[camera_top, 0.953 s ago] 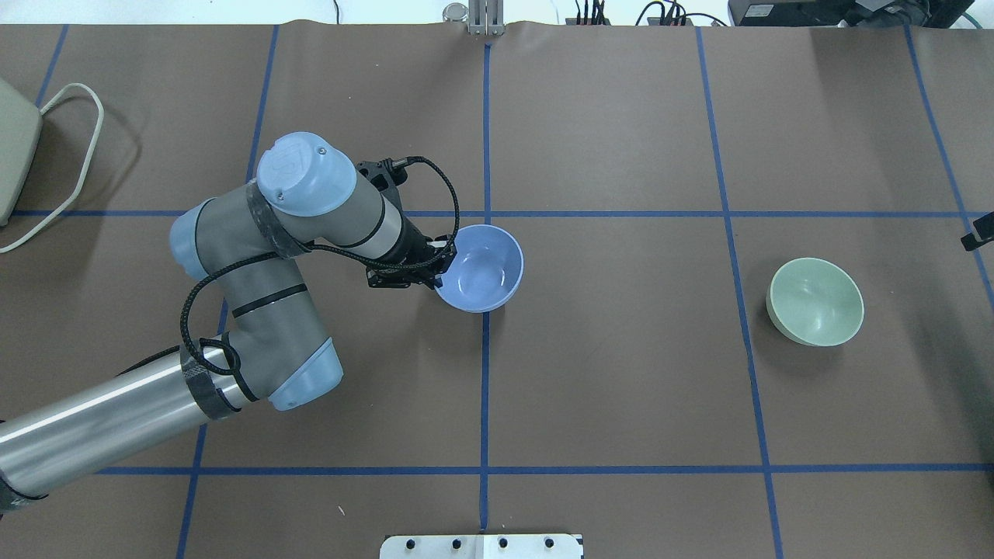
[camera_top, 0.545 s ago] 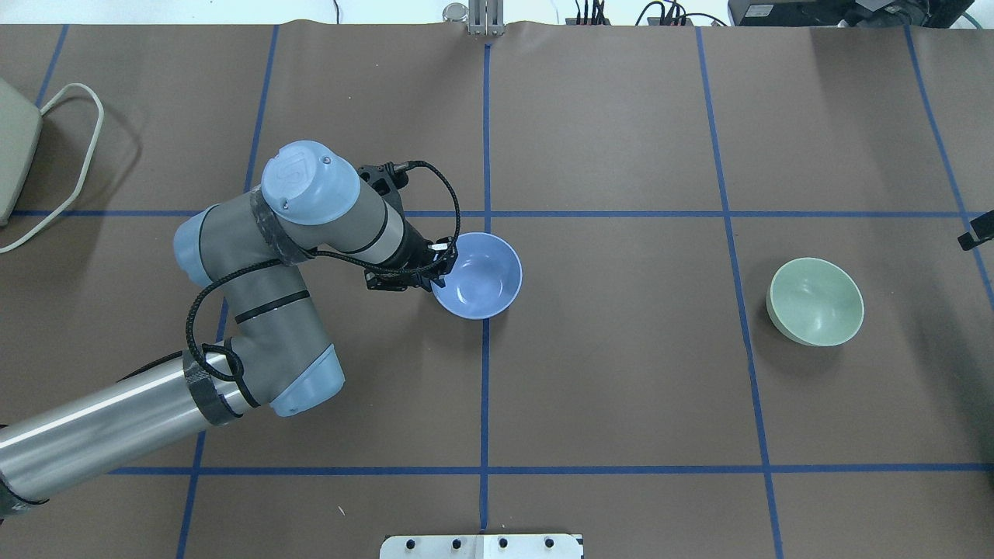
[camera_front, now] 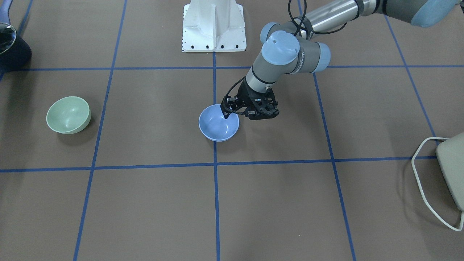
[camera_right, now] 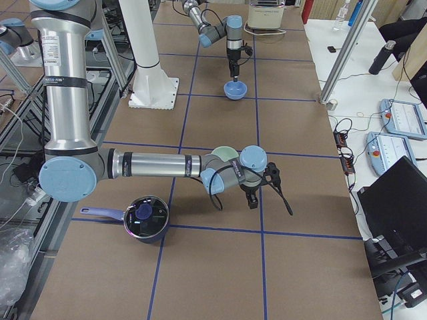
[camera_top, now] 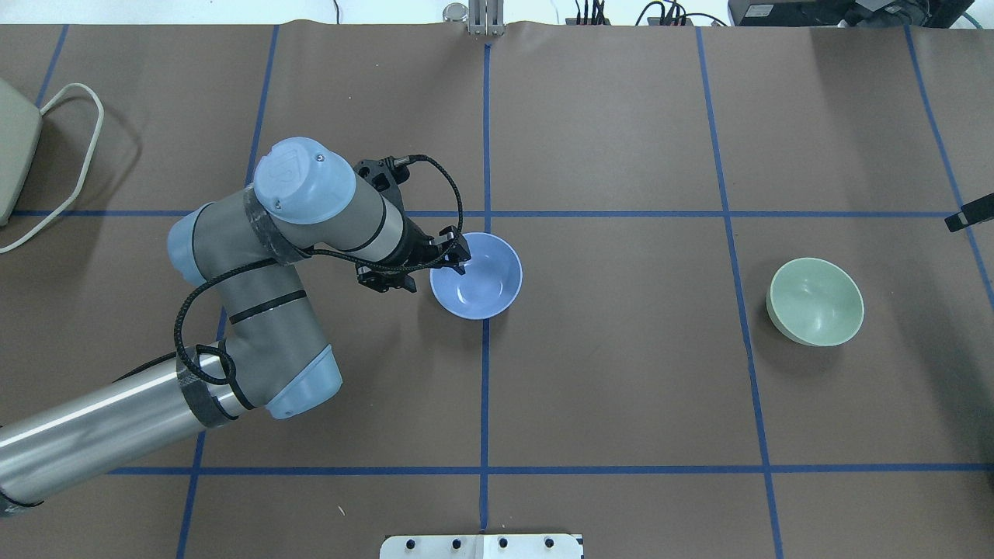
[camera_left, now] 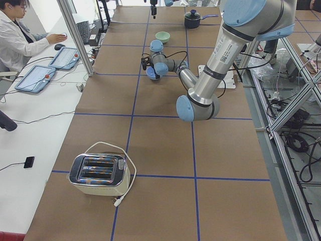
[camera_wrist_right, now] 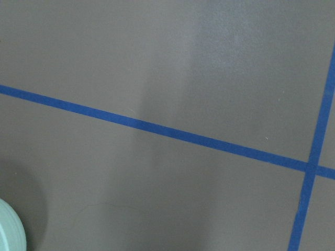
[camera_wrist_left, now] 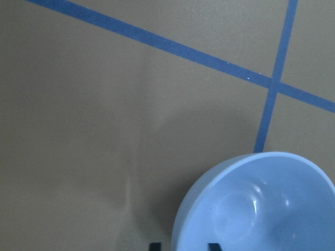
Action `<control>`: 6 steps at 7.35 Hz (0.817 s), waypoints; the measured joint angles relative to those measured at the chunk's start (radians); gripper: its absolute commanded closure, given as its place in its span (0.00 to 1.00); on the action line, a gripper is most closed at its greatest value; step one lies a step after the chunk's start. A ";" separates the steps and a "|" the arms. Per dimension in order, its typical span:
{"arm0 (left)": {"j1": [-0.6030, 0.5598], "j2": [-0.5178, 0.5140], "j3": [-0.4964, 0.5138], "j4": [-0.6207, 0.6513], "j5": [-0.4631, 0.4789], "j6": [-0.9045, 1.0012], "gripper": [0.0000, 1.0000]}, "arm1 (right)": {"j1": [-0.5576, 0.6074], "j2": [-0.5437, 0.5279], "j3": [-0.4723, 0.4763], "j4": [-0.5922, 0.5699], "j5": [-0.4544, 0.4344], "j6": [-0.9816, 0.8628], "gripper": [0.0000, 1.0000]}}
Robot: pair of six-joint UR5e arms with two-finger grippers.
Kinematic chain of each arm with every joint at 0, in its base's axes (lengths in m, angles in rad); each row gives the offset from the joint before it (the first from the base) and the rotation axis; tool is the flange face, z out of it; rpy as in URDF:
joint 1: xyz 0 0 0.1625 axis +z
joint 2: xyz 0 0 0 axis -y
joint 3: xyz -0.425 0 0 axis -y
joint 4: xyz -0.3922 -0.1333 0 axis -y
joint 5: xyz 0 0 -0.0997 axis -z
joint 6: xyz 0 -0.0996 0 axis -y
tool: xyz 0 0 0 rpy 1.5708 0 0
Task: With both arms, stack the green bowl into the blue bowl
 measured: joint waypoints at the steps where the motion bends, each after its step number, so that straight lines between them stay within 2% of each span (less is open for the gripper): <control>1: -0.016 0.002 -0.015 0.000 -0.004 0.001 0.19 | -0.005 -0.004 -0.001 0.045 0.014 0.015 0.00; 4: -0.051 0.005 -0.030 0.001 -0.036 0.001 0.19 | -0.072 -0.007 -0.002 0.179 0.025 0.110 0.03; 5: -0.056 0.006 -0.030 0.001 -0.041 0.001 0.19 | -0.118 -0.010 -0.004 0.243 0.025 0.180 0.15; 6: -0.060 0.006 -0.030 0.001 -0.043 0.001 0.19 | -0.164 -0.012 -0.007 0.317 0.022 0.257 0.34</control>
